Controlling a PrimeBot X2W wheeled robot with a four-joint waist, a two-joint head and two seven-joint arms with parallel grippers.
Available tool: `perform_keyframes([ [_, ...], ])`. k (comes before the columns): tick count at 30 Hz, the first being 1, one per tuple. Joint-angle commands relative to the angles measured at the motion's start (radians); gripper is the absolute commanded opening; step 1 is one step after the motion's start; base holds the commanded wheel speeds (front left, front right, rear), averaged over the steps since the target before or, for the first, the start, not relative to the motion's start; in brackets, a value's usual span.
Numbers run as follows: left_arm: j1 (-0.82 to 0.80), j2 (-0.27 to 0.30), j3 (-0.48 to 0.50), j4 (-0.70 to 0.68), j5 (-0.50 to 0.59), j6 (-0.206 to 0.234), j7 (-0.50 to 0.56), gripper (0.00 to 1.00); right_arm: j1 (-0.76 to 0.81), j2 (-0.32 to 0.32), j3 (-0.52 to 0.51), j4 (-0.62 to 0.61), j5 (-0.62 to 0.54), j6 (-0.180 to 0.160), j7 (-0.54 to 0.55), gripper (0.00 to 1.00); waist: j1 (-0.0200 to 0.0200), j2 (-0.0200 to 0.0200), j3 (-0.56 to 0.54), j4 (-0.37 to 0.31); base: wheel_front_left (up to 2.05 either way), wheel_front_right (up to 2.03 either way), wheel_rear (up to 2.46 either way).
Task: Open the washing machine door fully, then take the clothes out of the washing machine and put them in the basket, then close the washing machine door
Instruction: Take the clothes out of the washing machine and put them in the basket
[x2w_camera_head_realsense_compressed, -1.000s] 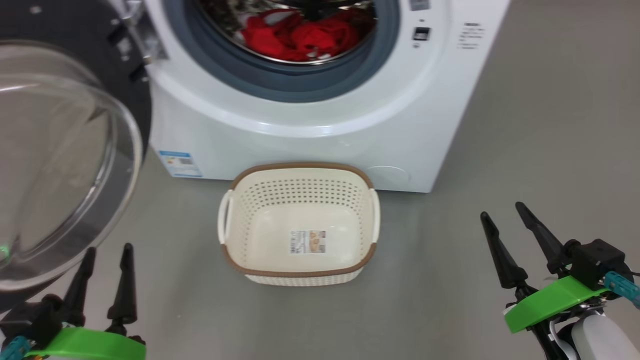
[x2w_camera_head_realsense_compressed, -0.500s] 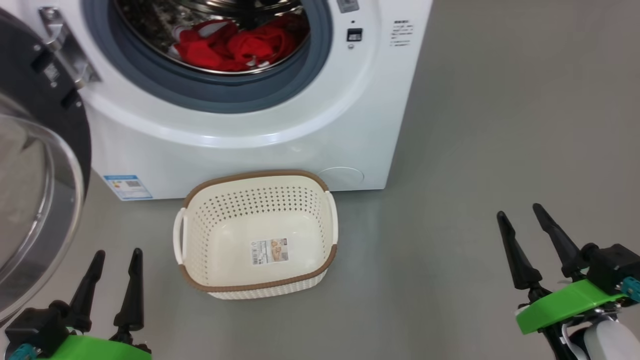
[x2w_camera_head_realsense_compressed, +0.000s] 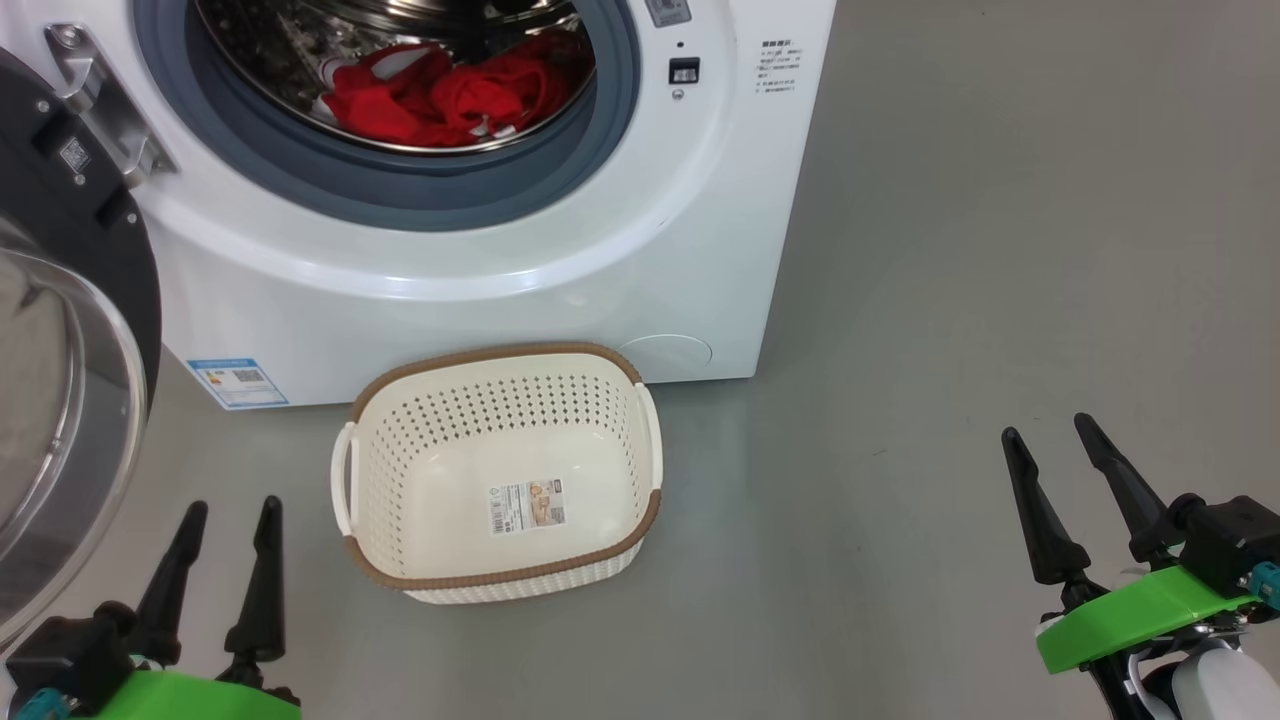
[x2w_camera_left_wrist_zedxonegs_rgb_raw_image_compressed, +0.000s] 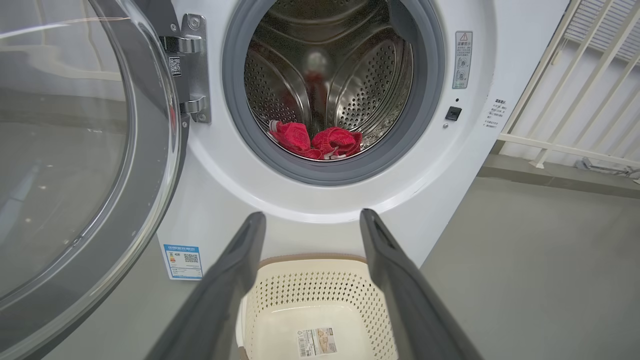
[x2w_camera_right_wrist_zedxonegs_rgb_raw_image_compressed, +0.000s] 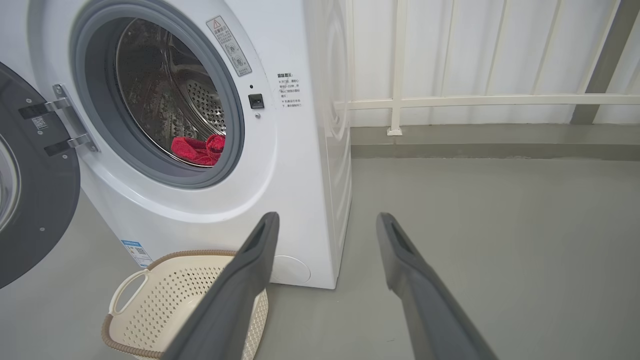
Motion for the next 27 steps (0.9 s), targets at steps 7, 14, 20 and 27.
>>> perform_keyframes([
  [7,-0.01,0.024,0.052,-0.017,0.011,-0.003,-0.008,1.0,0.008,-0.009,0.014,-0.026,-0.01,0.002,-0.012,1.0,0.0,0.0,0.001,0.01,0.0,0.0,0.0],
  [14,-0.005,0.024,0.054,-0.023,0.017,-0.003,-0.008,1.0,0.009,-0.011,0.017,-0.026,-0.01,0.002,-0.012,1.0,0.0,0.0,0.001,0.016,0.0,0.0,0.0],
  [20,-0.007,0.024,0.05,-0.028,0.01,-0.003,-0.008,1.0,0.007,-0.012,0.022,-0.028,-0.012,0.002,-0.012,1.0,0.0,0.0,0.006,0.02,0.03,-0.08,0.05],
  [27,-0.018,0.029,0.04,-0.033,0.005,-0.003,-0.008,1.0,-0.002,-0.01,0.029,-0.028,-0.014,0.002,-0.012,1.0,0.0,0.0,0.016,0.022,0.69,-0.89,0.19],
])
